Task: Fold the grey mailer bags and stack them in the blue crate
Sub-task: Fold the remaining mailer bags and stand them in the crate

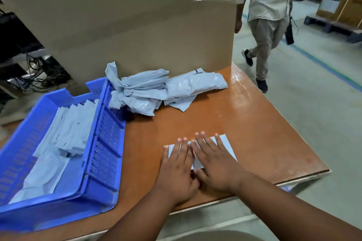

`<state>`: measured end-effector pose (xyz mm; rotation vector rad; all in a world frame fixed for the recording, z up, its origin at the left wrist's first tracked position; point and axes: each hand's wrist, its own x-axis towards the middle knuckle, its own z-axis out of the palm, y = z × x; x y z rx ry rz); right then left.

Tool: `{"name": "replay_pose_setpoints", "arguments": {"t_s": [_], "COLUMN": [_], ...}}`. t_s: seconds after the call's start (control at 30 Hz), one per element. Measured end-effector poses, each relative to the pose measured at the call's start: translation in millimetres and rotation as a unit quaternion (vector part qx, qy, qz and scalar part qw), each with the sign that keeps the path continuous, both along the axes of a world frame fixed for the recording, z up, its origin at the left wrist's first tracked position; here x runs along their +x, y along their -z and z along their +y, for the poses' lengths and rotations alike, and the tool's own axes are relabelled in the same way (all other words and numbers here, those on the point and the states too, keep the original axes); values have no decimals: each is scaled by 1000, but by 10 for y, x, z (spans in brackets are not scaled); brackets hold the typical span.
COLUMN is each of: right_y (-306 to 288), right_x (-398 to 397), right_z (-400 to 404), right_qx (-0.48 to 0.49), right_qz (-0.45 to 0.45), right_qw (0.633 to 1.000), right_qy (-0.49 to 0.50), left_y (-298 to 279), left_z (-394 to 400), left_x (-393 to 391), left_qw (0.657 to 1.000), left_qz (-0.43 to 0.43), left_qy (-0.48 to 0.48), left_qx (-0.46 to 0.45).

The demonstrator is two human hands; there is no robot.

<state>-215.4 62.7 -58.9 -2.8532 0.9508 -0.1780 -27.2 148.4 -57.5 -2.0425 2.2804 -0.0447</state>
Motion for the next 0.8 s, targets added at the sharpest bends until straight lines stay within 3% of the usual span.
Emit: {"name": "replay_pose_setpoints", "arguments": {"t_s": [0.13,0.27,0.53,0.6,0.7,0.8], "right_y": [126,247,104,13,-108,7], "right_x": [198,0,-422,-370,-77,200], "right_z": [18,-73,-233,-243,-171,-22], "right_qx": [74,46,55,45,23,38], "right_qz": [15,43,100,80,21,7], "right_qw": [997,997,974,972,988,997], "right_qy": [-12,37,193,217,148,65], "left_y": [68,186,177,69,-62,-50], "left_z": [-5,100,268,202,-69,-264], "left_x": [65,290,695,633,342,99], "left_qw": [998,995,989,987,990,993], "left_qz": [52,93,113,124,134,121], "left_qy": [25,-2,-94,-96,-30,3], "left_qx": [2,-30,19,-23,-45,10]}}
